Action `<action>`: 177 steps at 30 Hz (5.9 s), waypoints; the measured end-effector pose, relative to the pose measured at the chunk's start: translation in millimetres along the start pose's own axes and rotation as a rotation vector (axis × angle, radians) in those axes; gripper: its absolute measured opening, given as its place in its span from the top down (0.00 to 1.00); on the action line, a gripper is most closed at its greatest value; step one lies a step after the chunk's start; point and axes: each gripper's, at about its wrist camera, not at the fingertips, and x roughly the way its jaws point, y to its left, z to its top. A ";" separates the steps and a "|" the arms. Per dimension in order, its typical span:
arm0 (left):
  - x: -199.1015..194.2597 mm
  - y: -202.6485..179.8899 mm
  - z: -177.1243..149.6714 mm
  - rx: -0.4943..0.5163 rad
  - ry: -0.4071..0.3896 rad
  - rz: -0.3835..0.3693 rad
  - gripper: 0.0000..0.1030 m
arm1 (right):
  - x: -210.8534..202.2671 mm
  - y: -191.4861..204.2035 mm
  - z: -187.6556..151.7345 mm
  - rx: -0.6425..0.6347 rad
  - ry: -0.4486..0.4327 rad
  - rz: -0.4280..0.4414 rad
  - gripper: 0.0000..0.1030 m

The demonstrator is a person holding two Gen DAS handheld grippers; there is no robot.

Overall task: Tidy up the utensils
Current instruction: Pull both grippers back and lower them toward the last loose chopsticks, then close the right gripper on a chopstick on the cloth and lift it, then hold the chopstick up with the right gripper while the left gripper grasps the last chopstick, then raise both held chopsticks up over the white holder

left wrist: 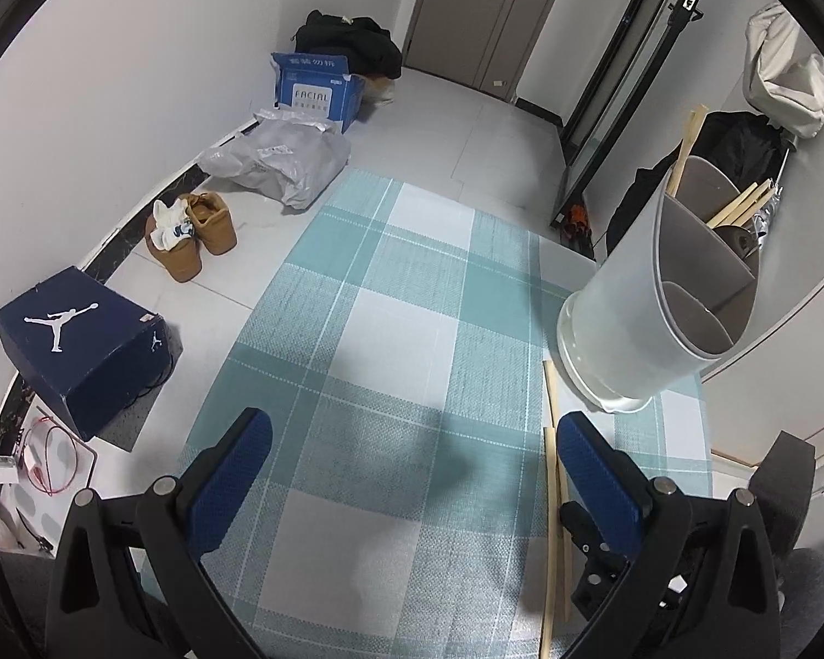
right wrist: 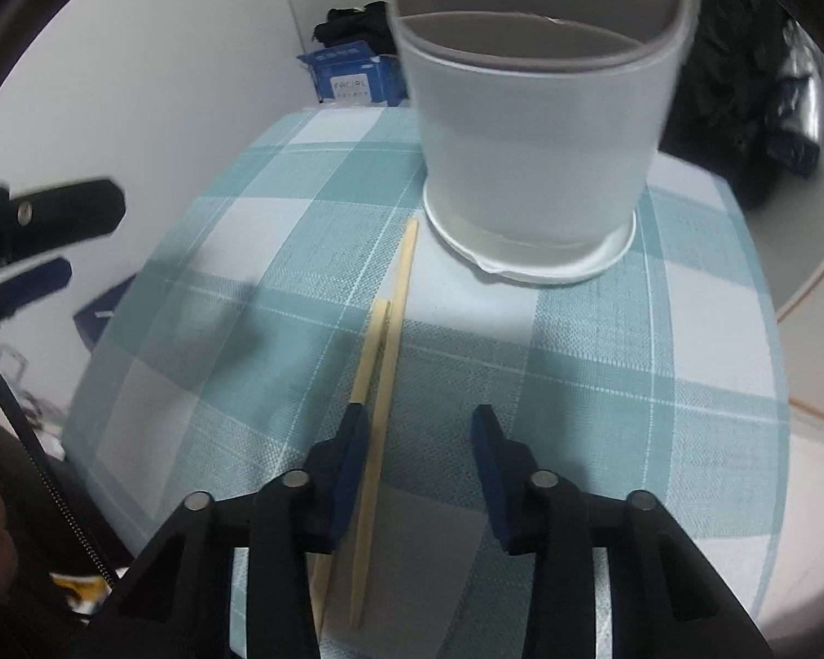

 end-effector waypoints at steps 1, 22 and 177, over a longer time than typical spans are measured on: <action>0.2 0.9 0.7 0.002 0.000 0.002 0.01 | 1.2 4.8 -0.6 -0.031 0.000 -0.019 0.69; -10.9 11.5 -1.0 -0.041 -0.042 0.019 0.01 | -19.8 -8.6 -21.6 -0.035 0.067 0.030 0.96; -98.7 -87.7 3.1 0.215 -0.232 -0.219 0.98 | -186.5 -50.8 11.8 0.162 -0.580 0.142 0.96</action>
